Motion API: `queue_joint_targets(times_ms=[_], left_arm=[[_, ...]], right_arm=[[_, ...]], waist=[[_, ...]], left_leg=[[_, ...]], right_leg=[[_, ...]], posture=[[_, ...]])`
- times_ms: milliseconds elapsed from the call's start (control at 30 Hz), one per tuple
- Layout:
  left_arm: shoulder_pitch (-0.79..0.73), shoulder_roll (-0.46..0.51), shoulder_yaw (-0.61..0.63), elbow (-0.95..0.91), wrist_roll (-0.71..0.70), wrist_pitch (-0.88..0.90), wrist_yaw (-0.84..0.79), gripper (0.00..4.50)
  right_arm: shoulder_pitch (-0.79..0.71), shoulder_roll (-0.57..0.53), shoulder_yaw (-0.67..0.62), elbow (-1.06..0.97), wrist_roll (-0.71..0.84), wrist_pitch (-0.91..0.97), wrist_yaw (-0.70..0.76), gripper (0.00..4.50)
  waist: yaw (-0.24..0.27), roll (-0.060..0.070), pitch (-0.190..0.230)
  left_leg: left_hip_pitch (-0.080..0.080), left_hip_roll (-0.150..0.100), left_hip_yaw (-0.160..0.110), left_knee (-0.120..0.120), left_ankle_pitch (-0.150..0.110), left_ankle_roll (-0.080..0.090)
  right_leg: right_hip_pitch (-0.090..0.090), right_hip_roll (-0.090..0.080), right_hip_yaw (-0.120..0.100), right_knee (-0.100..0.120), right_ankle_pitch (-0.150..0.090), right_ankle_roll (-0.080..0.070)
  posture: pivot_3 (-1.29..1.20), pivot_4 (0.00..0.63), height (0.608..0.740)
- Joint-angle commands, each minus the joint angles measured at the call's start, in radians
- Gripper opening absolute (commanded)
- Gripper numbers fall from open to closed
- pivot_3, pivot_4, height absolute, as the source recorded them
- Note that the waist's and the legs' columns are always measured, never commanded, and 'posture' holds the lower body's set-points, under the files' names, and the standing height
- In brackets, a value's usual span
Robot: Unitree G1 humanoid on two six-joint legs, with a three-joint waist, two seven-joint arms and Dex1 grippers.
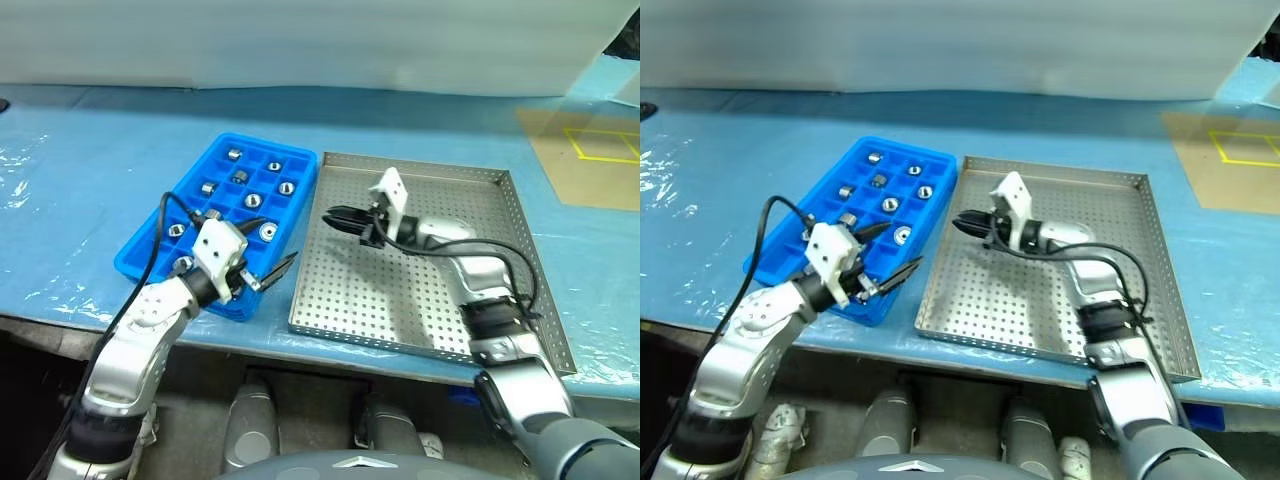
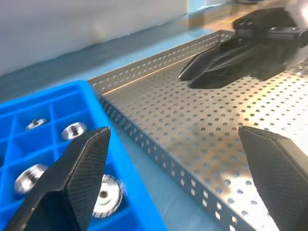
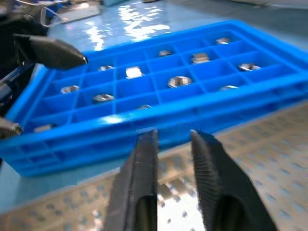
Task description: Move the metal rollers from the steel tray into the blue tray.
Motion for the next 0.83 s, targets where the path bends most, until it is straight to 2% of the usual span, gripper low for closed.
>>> queue_joint_targets(times_ms=[33,233,433,833], left_arm=[[-0.074,-0.02,-0.032,0.082,0.009,-0.064,-0.049,4.5],[-0.17,-0.047,-0.059,0.234,0.01,-0.135,-0.135,4.5],[-0.227,-0.07,-0.052,0.33,-0.023,-0.182,-0.212,4.5],[-0.236,-0.082,-0.056,0.357,0.001,-0.22,-0.229,4.5]], right_arm=[[0.086,-0.055,-0.076,-0.144,0.034,0.028,-0.045,2.39],[0.245,-0.1,-0.165,-0.3,0.077,0.062,-0.119,4.46],[0.298,-0.085,-0.179,-0.354,0.091,0.042,-0.179,4.46],[0.242,-0.085,-0.148,-0.342,0.113,0.013,-0.216,4.46]], waist=[[-0.013,0.0,0.0],[-0.065,0.0,0.0],[-0.102,0.0,0.0],[-0.102,0.0,0.0]], left_leg=[[0.001,0.0,0.0,0.0,0.0,0.0],[0.003,0.0,0.003,0.0,0.0,0.001],[0.005,-0.001,0.005,0.0,-0.003,0.005],[0.006,-0.001,0.006,0.0,-0.003,0.006]], right_leg=[[0.001,0.0,0.0,0.0,0.0,0.0],[0.001,0.001,0.004,-0.001,0.0,0.0],[0.002,0.001,0.006,-0.001,0.0,0.0],[0.002,0.001,0.007,-0.002,0.0,0.0]], posture=[[-0.12,0.15,0.74],[-0.22,0.15,0.74],[-0.29,0.15,0.74],[-0.26,0.15,0.74]])
